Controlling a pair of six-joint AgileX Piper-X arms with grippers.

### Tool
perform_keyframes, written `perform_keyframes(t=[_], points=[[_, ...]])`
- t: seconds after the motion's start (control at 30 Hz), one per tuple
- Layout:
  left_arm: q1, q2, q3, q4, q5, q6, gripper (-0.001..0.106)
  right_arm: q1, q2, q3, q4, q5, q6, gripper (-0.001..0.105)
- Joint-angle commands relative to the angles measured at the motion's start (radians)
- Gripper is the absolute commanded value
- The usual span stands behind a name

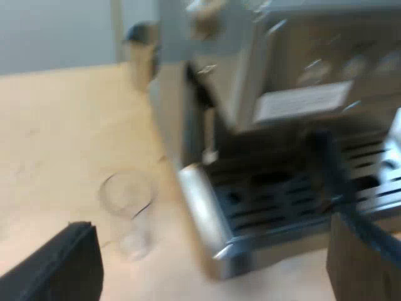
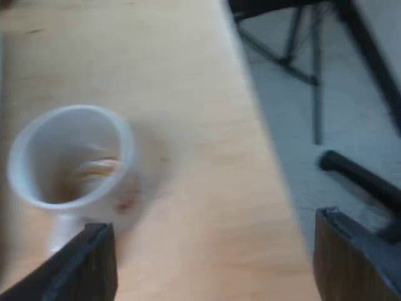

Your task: Remove mug from coffee machine

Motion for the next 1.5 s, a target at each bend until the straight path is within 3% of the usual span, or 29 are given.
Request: perform_keyframes(t=[0.03,0.33,0.47,0.8,1.17,1.33,1.5], points=[[0.027,-0.003,-0.006,0.053,-0.047,0.043,0.087,-0.007,-0.048,-0.01,0.035,-0.002,-0.092,0.066],[0.03,-0.081,-0.006,0.117,-0.056,0.039,0.087,0.055,-0.25,-0.01,0.118,-0.006,-0.115,0.066],[0.03,-0.171,-0.006,0.118,-0.095,0.039,0.087,0.055,-0.345,-0.01,0.174,-0.006,-0.1,0.066],[0.03,-0.425,0.06,0.161,-0.095,0.039,0.087,0.055,-0.545,-0.01,0.21,-0.016,-0.086,0.066],[0.03,-0.677,0.101,0.237,-0.085,0.039,0.087,0.055,-0.754,-0.01,0.405,-0.016,-0.079,0.066],[0.03,-0.677,0.087,0.357,-0.071,0.037,0.087,0.055,-0.836,-0.01,0.47,-0.016,-0.063,0.066],[0.03,-0.677,0.085,0.386,-0.068,0.031,0.087,0.055,-0.832,0.005,0.524,-0.014,-0.063,0.066]])
